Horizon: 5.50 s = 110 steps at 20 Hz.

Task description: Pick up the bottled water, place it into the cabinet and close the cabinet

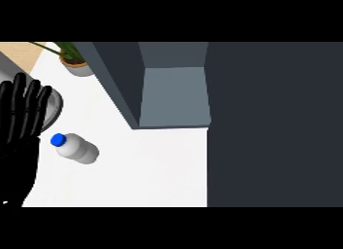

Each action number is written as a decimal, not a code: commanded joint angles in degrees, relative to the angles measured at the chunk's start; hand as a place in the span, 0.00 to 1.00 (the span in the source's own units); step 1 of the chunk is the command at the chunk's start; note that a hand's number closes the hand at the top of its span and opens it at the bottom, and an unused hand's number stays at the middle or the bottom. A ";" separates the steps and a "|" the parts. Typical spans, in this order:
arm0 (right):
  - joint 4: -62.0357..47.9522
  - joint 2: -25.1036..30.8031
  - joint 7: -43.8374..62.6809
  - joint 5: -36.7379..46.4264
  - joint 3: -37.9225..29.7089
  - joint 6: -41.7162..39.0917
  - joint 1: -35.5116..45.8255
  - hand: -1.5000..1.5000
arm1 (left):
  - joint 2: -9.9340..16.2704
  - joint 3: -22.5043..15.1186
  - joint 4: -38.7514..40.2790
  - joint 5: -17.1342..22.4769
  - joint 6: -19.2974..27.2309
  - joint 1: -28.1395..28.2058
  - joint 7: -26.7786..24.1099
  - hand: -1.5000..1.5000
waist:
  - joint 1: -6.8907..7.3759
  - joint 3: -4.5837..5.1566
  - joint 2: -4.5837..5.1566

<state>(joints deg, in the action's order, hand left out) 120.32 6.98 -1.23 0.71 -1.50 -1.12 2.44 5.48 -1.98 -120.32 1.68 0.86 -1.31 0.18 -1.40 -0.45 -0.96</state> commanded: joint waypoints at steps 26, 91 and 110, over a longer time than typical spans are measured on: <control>30.12 -0.44 5.99 -8.69 16.93 -13.00 -39.57 0.00 | 9.09 20.83 6.37 19.07 -7.54 6.64 12.52 0.00 | 0.55 0.47 0.71; 28.46 7.06 -18.09 -3.38 22.29 -14.73 -61.88 0.00 | -5.18 8.13 90.51 -5.88 -2.38 -13.87 -58.75 1.00 | 0.76 0.47 0.70; 30.58 10.87 -21.30 -9.58 16.49 -16.69 -64.93 0.00 | -5.47 -21.68 65.58 19.26 20.17 -24.34 -26.62 1.00 | -0.03 0.44 0.77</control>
<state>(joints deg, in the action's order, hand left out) 143.05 15.90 -24.58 -3.07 18.54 -17.04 -60.27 0.10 -20.32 -50.86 17.55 16.54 -22.26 -33.43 -1.35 0.00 -0.26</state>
